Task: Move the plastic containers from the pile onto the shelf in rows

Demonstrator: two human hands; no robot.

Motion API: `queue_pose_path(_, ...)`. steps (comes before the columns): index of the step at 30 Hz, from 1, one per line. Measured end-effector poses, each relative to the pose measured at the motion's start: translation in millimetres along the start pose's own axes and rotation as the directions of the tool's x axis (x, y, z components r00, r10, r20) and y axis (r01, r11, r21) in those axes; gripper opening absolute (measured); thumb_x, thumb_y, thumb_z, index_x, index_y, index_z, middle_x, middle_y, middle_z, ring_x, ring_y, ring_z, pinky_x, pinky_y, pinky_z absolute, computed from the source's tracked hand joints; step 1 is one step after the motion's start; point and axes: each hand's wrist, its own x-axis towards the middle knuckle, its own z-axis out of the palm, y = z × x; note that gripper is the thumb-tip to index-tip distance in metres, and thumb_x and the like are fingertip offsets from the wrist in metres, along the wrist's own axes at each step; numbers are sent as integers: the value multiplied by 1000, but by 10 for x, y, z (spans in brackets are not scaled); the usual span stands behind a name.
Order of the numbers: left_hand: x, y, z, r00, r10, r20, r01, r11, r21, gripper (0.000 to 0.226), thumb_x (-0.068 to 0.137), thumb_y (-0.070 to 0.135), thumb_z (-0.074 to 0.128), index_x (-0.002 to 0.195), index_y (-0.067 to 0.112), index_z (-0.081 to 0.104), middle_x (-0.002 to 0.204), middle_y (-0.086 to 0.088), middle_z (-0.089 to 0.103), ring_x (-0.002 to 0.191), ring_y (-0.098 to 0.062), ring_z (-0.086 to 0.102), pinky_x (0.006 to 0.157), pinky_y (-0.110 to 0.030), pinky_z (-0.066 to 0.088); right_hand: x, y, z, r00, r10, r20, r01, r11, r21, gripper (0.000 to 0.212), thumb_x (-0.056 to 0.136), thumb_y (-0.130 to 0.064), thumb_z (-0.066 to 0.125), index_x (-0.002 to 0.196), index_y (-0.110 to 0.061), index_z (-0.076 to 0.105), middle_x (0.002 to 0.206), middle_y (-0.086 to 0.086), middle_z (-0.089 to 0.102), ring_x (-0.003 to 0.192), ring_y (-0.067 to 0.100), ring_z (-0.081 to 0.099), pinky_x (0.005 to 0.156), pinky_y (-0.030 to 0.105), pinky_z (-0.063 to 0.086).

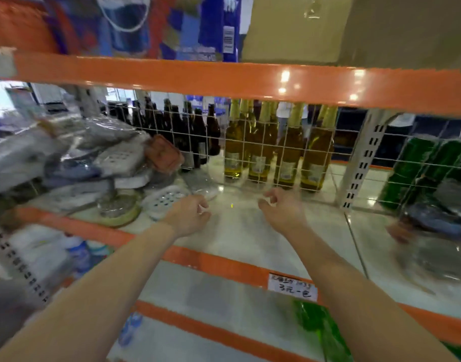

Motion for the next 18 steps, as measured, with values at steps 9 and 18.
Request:
queue_pose_path(9,-59,-957,-355,977,-205,-48,208,976,69,43,94,29,53,130,4,50,136,-13,52,125,-27,48,96,-27,34,297,-507,886,982,0,188,14,998,-69,45,90,-41,57,128,-17,50,129,8,50,119,25,49,98,38,43)
queue_pose_path(18,257,-1321,-341,947,-317,-43,318,948,15,61,77,47,71,122,9,51,121,-11,52,114,-30,51,86,-32,40,676,-589,1337,977,-7,212,31,993,-110,64,88,-46,60,139,-13,40,139,13,42,126,29,44,102,39,40)
